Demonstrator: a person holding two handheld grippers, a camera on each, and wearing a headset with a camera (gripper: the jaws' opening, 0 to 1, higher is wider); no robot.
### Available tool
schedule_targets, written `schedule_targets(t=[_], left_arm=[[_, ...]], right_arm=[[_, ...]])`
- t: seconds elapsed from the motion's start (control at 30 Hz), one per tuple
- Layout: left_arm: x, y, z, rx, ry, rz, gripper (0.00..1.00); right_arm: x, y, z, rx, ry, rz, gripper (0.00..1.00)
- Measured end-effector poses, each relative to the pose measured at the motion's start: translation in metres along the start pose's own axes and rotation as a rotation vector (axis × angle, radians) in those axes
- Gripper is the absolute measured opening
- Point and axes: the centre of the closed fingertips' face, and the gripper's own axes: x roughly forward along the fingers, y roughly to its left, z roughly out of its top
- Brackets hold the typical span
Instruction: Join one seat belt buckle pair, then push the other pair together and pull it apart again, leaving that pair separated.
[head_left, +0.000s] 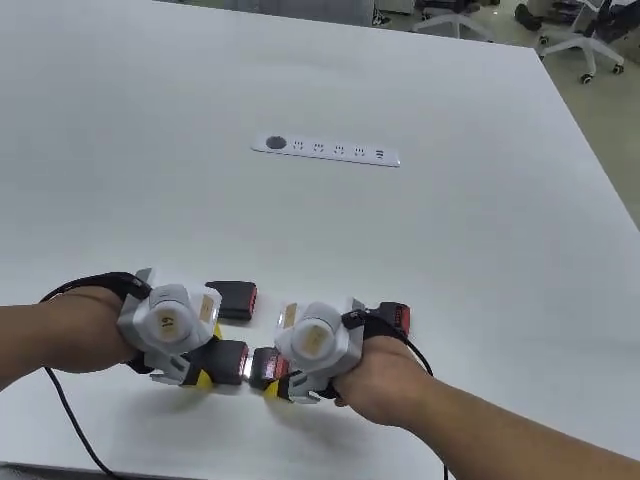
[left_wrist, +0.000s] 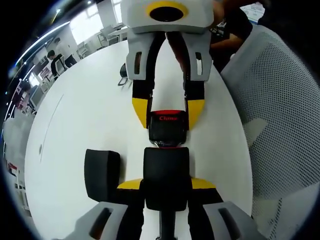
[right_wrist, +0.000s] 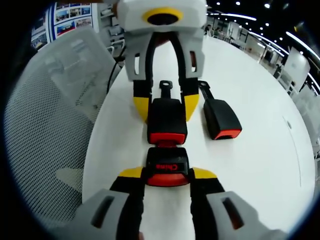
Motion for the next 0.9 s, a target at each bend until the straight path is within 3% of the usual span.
schedule_targets(t=[0.3, 0.47, 0.6, 0.7, 0.9], left_arm=[[0.001, 0.002, 0.0, -0.043, 0.013, 0.013, 0.35], [0.003, 0.002, 0.004, -0.017, 0.036, 0.012, 0.36], [0.0, 0.002, 0.005, -0.01, 0.064, 0.046, 0.36], [-0.008, 0.001, 0.015, -0.025, 0.033, 0.062, 0.35], [-0.028, 0.006, 0.025, -0.013, 0.013, 0.079, 0.38]], right_arm=[[0.001, -0.001, -0.003, 0.058, 0.023, 0.002, 0.39], [-0.001, -0.005, -0.003, 0.05, 0.046, -0.024, 0.45], [-0.009, -0.004, 0.001, 0.059, 0.022, -0.036, 0.44], [-0.017, -0.004, 0.004, 0.065, 0.008, -0.048, 0.45], [-0.04, -0.007, 0.016, 0.087, -0.051, -0.072, 0.45]])
